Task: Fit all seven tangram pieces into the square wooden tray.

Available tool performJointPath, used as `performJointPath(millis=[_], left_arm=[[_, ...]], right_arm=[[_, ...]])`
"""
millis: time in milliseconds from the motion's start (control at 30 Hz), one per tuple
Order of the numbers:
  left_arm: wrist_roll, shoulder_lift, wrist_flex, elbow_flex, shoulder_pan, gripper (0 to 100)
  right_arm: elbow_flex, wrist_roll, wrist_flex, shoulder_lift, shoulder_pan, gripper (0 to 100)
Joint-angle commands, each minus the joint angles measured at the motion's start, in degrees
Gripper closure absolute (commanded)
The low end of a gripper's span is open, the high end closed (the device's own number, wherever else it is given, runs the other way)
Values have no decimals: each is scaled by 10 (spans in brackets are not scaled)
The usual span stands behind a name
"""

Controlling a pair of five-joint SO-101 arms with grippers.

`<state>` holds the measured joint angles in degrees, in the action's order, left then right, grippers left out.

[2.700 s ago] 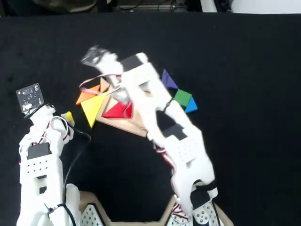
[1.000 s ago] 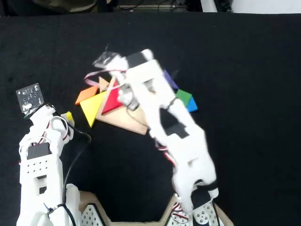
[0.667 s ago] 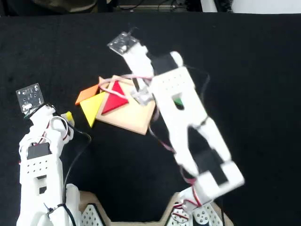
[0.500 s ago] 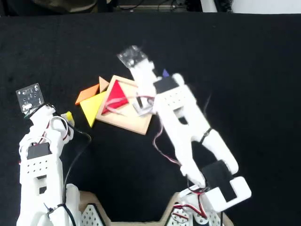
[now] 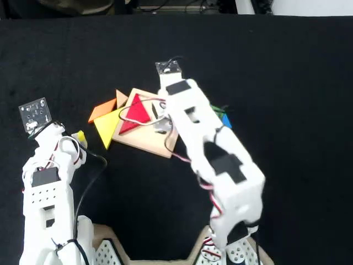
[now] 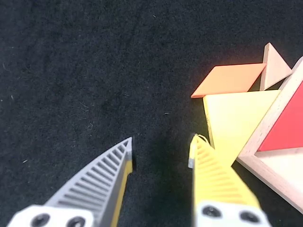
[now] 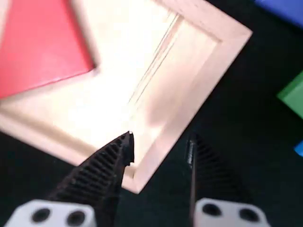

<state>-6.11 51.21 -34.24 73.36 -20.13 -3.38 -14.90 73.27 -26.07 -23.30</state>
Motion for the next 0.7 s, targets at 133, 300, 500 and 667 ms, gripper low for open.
performJointPath(millis=[133, 300, 500, 667], left_arm=[[1, 11, 11, -5, 7, 798], [1, 11, 11, -5, 7, 798], [1, 11, 11, -5, 5, 798], [1, 11, 11, -5, 7, 798]], right_arm=[[-115, -7, 39, -73, 40, 818], [-116, -6, 35, -85, 41, 821], [-112, -5, 40, -89, 72, 842], [-111, 45, 40, -90, 87, 986]])
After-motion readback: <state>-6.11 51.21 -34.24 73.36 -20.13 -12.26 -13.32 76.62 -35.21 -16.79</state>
